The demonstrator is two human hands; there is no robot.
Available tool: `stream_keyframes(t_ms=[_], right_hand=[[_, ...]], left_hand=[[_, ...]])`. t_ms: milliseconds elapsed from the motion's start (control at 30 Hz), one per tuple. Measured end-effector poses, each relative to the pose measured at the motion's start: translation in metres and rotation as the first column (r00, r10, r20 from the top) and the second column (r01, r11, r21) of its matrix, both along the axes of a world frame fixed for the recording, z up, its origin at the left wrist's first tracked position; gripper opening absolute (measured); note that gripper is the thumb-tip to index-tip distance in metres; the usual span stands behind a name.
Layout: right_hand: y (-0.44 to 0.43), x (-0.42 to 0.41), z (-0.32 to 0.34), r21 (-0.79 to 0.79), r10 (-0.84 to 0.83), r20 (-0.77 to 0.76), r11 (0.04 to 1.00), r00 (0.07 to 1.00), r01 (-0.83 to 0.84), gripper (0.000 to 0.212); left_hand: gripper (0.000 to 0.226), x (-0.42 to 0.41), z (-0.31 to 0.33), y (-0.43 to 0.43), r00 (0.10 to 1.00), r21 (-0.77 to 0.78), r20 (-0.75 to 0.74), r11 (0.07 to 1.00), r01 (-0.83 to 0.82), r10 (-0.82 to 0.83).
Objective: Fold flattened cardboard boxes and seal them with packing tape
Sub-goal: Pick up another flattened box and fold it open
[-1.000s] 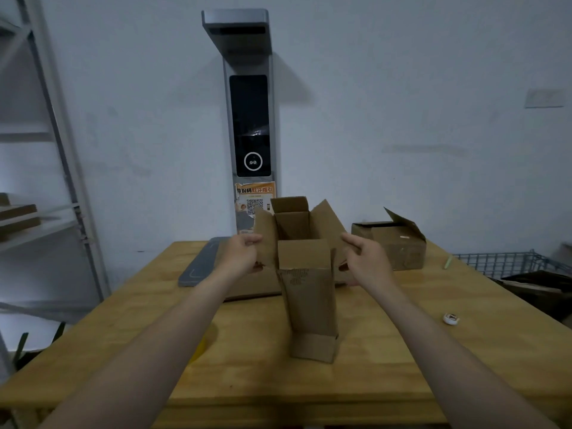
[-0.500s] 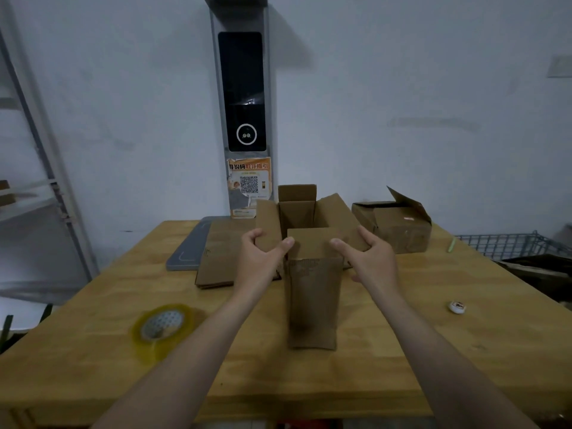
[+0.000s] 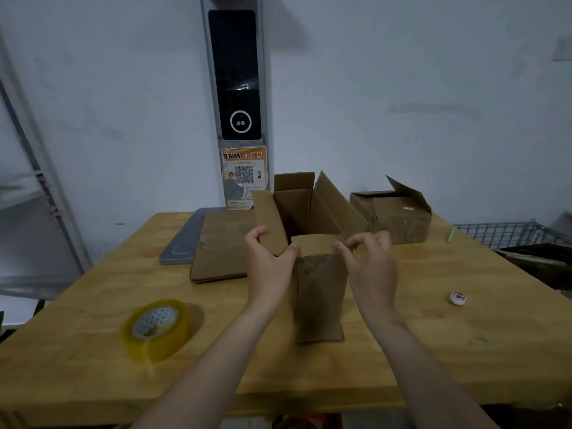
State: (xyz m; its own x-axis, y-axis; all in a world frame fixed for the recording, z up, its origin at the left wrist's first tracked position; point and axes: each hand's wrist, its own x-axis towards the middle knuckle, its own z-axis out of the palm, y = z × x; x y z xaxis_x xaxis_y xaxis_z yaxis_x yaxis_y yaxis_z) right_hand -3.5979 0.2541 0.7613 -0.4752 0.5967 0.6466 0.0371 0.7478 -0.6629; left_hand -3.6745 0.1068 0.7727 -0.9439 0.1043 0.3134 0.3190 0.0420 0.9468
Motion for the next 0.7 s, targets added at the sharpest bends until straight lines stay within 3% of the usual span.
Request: stream_keyframes(t_ms=[133,267,333,433,600,700], right_hand=[[0.008,0.004,-0.002,-0.002,0.025,0.040,1.000,0.999,-0.025,0.009],[0.004,0.006,-0.001,-0.019,0.082,0.083,0.997,0.993,-0.081,0.023],[0.003,0.008,-0.002,-0.147,0.115,0.101,0.984,0.988,-0.100,0.037],[0.010,0.008,0.002,-0.307,0.113,0.118,0.949,0.987,-0.072,0.057],[0.023,-0.008,0.010,-0.343,0.041,0.164,0.939,0.986,0.018,0.071],[0.035,-0.017,0.013,-0.381,0.035,0.172,0.924,0.985,0.033,0.078]], left_hand=[[0.048,0.013,0.004,0.009,0.990,0.103,0.071,0.988,0.116,-0.124],[0.040,0.029,0.011,0.019,0.952,0.197,0.154,0.952,0.234,-0.266],[0.038,0.035,0.008,0.026,0.923,0.227,0.200,0.932,0.284,-0.330],[0.038,0.040,0.002,0.036,0.884,0.229,0.247,0.910,0.346,-0.398],[0.034,0.037,0.004,0.052,0.851,0.206,0.276,0.893,0.401,-0.446],[0.019,0.025,0.008,0.058,0.871,0.133,0.265,0.910,0.392,-0.414]])
